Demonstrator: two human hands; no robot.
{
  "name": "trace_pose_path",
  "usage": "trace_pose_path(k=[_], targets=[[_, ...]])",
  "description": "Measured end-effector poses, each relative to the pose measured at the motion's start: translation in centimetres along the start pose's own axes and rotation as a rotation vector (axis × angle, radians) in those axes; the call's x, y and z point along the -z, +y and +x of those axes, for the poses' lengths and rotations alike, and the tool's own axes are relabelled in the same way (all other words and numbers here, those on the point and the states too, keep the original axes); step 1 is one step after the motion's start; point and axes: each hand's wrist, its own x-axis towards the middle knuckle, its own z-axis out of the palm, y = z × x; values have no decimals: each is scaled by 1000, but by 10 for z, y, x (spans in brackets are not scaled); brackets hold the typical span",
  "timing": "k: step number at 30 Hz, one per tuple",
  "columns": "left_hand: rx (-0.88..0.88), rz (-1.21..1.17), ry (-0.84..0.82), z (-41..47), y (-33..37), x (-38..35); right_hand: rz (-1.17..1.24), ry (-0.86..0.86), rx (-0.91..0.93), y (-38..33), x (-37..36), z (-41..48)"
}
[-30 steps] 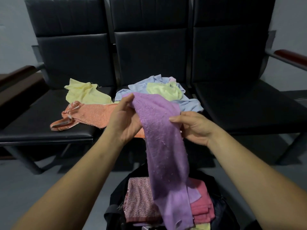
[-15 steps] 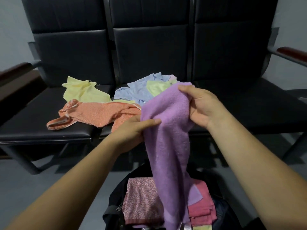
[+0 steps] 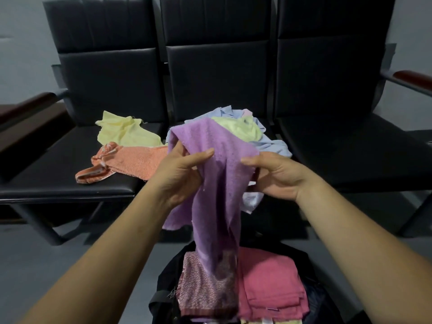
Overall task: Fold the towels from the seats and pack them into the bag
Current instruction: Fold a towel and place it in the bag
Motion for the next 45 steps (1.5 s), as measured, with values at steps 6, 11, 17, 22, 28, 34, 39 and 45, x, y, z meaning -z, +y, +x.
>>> trace_pose_path(k=[6, 11, 17, 22, 28, 34, 39, 45], targets=[[24, 414, 57, 1, 12, 22, 23, 248, 250, -12, -5, 4], [33, 402, 31, 2, 22, 27, -2, 386, 324, -24, -11, 2], [-39, 411, 93, 4, 18, 18, -231, 474, 451, -32, -12, -2], [-161, 465, -35, 1, 15, 14, -221, 515, 420, -36, -6, -5], [-222, 631, 160, 5, 15, 19, 149, 325, 207, -41, -6, -10], [-205, 427, 156, 4, 21, 17, 175, 261, 226, -44, -1, -16], [-251, 565, -16, -2, 23, 14, -301, 483, 342, -40, 8, -9], [-272, 685, 215, 2, 22, 17, -67, 466, 310, -38, 2, -7]])
